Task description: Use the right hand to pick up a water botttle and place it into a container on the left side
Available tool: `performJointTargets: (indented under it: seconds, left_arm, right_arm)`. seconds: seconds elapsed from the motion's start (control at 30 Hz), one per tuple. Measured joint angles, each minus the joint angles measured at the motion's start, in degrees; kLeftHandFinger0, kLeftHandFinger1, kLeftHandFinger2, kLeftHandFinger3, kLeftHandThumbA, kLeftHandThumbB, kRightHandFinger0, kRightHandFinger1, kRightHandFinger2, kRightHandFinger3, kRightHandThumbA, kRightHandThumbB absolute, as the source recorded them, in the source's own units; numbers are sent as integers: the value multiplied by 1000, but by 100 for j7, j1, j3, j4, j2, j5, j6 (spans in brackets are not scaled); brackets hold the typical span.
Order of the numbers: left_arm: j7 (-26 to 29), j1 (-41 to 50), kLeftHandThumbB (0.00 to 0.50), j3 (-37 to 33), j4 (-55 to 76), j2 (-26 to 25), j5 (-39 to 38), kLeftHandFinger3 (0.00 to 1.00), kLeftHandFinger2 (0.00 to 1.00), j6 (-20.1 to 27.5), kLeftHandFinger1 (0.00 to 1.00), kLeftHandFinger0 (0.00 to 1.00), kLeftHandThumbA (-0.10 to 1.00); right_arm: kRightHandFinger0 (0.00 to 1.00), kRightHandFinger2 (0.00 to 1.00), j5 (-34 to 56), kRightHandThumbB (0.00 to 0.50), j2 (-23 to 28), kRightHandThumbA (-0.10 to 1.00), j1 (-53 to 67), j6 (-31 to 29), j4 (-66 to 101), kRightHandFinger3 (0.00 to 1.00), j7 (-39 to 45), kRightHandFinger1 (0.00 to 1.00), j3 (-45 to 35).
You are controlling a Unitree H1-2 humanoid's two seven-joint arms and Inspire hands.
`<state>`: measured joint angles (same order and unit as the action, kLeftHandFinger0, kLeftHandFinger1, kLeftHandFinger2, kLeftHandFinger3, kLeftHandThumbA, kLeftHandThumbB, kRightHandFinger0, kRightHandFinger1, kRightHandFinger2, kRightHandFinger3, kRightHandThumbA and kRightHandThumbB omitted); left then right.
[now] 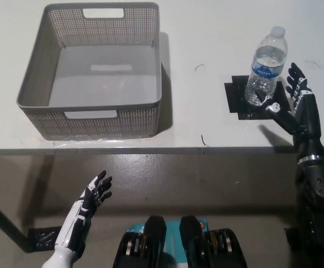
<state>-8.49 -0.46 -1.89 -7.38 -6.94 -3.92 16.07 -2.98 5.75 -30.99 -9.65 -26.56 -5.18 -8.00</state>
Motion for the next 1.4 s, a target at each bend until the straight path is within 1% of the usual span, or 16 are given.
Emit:
performJointTargets:
  seconds: [0.03,0.2,0.37,0.4,0.47,0.63,0.7,0.93,1.07,1.3,1.33,1.37,1.4]
  left_arm:
    - [0,0,190,0,0,0,0,1000,1000,0,1000,1000,1000]
    - [0,-1,205,1,-2,1,-1,1000,1000,0,1000,1000,1000]
    - [0,0,203,2,-3,0,-1,1000,1000,0,1000,1000,1000]
    - [0,0,212,2,-3,0,-2,1000,1000,0,1000,1000,1000]
    - [-1,0,212,1,-7,1,-2,1000,1000,0,1000,1000,1000]
    - [-1,0,204,0,-8,2,-3,1000,1000,0,1000,1000,1000]
    - [-1,0,211,1,-14,2,-3,1000,1000,0,1000,1000,1000]
    - [-1,2,209,0,-12,2,-4,1000,1000,0,1000,1000,1000]
    - [-3,7,206,-1,-13,2,-6,1000,1000,0,1000,1000,1000]
    - [-12,5,211,-1,-18,8,-6,1000,1000,0,1000,1000,1000]
    - [-12,5,214,-2,-18,16,-5,1000,1000,0,1000,1000,1000]
    - [-12,5,214,-2,-19,23,-5,1000,1000,0,1000,1000,1000]
    - [-13,5,214,-3,-22,30,-6,1000,1000,0,1000,1000,1000]
  right_arm:
    - [1000,1000,-5,500,15,1000,0,6,-10,1000,-20,1000,-3]
    - [1000,1000,-6,500,99,1000,0,83,-20,1000,-135,1000,-56]
    - [1000,1000,-7,500,105,1000,0,114,-37,1000,-222,1000,-76]
    - [1000,1000,-8,500,105,1000,0,121,-42,1000,-233,1000,-76]
    - [1000,1000,-9,500,106,1000,-20,152,-91,1000,-270,1000,-73]
    - [1000,1000,-9,500,129,1000,-199,208,-397,1000,-298,1000,-58]
    - [1000,1000,-6,500,133,1000,-336,226,-587,1000,-293,1000,-41]
    - [1000,1000,-37,500,125,1000,-711,294,-961,1000,-290,1000,151]
    - [1000,1000,-41,500,125,1000,-992,315,-1578,1000,-289,1000,239]
    - [1000,1000,-70,500,159,1000,-1873,220,-3228,1000,-344,1000,374]
    - [1000,1000,-90,500,166,950,-2056,184,-3500,1000,-379,1000,412]
    - [1000,1000,-101,500,168,826,-2223,141,-3750,1000,-414,1000,440]
    - [1000,1000,-103,481,168,540,-2369,114,-3949,1000,-439,1000,444]
